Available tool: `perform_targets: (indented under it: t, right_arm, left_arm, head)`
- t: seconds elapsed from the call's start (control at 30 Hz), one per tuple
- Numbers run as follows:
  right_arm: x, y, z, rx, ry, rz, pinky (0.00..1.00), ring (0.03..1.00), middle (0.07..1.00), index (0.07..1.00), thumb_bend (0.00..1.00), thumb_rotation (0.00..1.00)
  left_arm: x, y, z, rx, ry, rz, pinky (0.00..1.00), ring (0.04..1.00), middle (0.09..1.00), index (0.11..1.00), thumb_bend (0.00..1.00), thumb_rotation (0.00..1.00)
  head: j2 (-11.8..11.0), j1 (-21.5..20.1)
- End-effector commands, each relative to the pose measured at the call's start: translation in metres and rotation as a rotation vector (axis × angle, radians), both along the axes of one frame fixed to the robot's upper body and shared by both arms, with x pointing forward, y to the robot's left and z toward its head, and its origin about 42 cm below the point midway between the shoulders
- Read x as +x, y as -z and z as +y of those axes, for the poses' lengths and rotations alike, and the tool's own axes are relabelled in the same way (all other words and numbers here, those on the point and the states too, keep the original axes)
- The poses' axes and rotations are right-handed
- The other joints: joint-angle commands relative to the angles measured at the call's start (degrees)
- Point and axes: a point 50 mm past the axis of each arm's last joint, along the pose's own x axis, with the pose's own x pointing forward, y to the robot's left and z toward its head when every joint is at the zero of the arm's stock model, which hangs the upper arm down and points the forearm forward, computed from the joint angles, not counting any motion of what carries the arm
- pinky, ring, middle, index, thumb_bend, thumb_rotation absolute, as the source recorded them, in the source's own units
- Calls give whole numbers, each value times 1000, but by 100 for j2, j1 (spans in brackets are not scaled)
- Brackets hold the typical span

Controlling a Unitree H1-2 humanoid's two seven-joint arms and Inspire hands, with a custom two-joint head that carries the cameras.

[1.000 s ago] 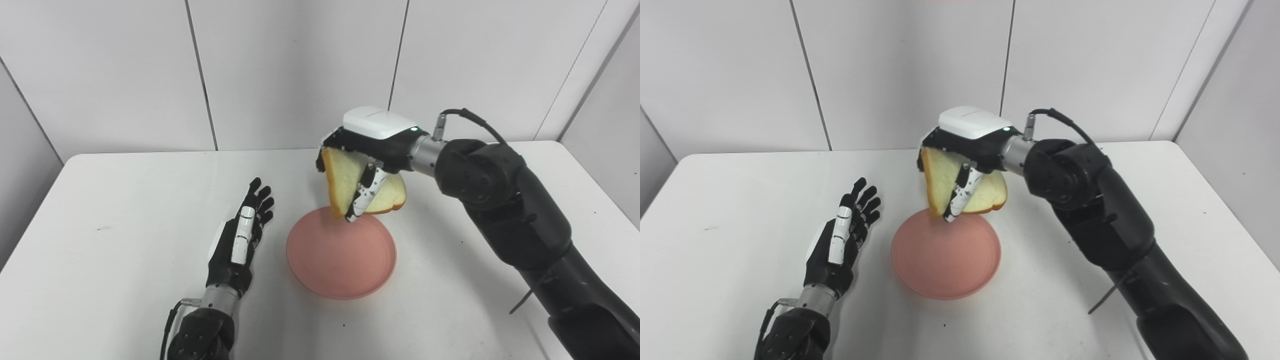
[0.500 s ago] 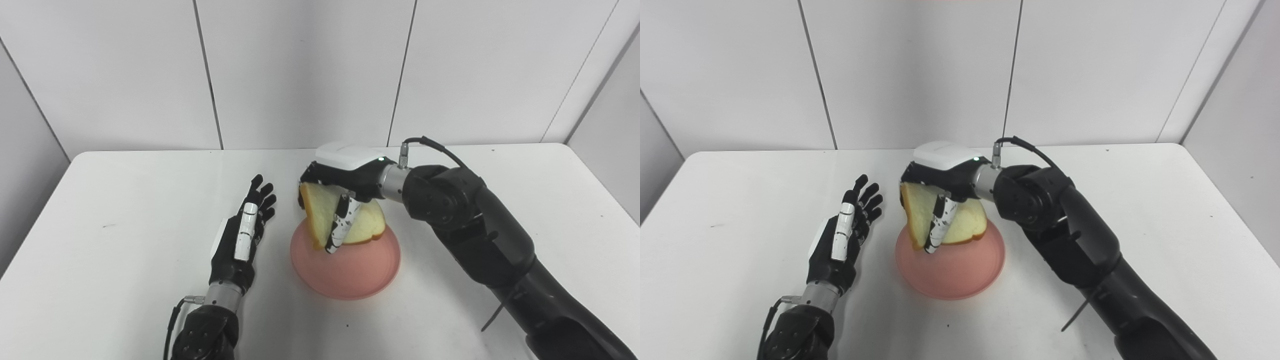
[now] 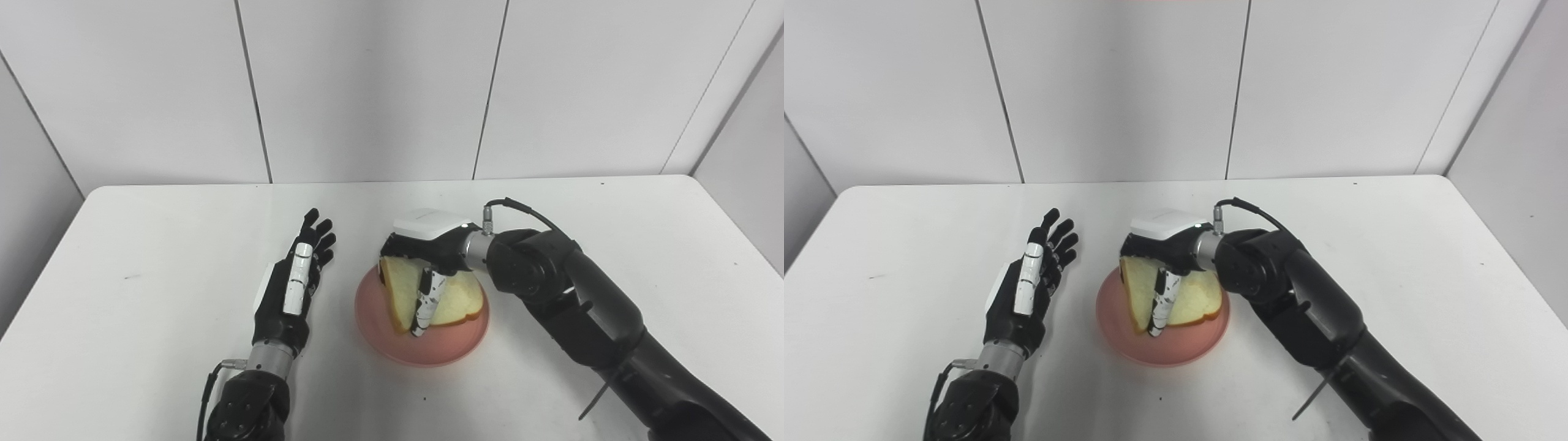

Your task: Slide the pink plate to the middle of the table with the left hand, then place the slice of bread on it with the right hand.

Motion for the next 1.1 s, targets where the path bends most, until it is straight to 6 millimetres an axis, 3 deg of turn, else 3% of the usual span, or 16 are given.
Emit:
perform_targets:
  t: [0.0,0.07,0.23,0.43,0.47,0.5,0.57,0.63,0.73,0.93,1.07]
  right_arm:
    - [3,-19,2,23,-10,-77,321,365,462,548,506,0]
    - [3,-15,3,24,-11,-78,355,368,464,555,505,0]
    - [2,-10,6,41,-37,-106,312,411,515,492,513,0]
    - [-1,-16,8,67,-37,-132,450,395,507,565,507,0]
    - [-2,-18,8,76,-40,-138,467,483,491,548,515,0]
    - [-2,-20,8,84,-43,-145,489,571,629,699,667,38]
    - [-3,-23,7,101,-42,-156,520,630,698,766,744,88]
    - [-4,-27,5,107,-38,-157,675,778,820,840,827,180]
    - [-5,-34,3,105,-46,-187,783,900,927,909,912,309]
    - [-10,-45,1,75,-64,-231,836,921,951,927,965,404]
    - [-15,-52,1,77,-59,-234,795,920,955,935,997,410]
  left_arm:
    - [7,-22,-3,-12,19,-73,974,957,966,972,745,980]
    - [7,-22,-4,-15,17,-70,980,960,968,976,752,975]
    - [7,-23,-5,-16,13,-65,976,961,966,975,753,970]
    - [8,-24,-5,-10,11,-72,971,959,964,974,739,980]
    - [8,-24,-5,-8,11,-74,971,959,964,974,736,981]
    - [8,-24,-5,-5,12,-77,970,958,964,975,736,986]
    - [9,-24,-6,1,13,-85,969,958,965,976,735,993]
    - [8,-24,-6,0,11,-85,963,953,962,972,733,998]
    - [8,-24,-6,-1,12,-80,962,952,961,971,733,997]
    - [8,-25,-4,-5,13,-78,962,953,959,967,741,988]
    - [7,-26,-3,-14,9,-75,961,954,959,966,738,972]
  head:
    - [-5,4]
    - [-1,15]
    - [6,27]
    - [11,39]
    - [9,43]
    - [9,43]
    - [4,49]
    - [6,50]
    - [17,49]
    - [35,29]
    - [47,12]
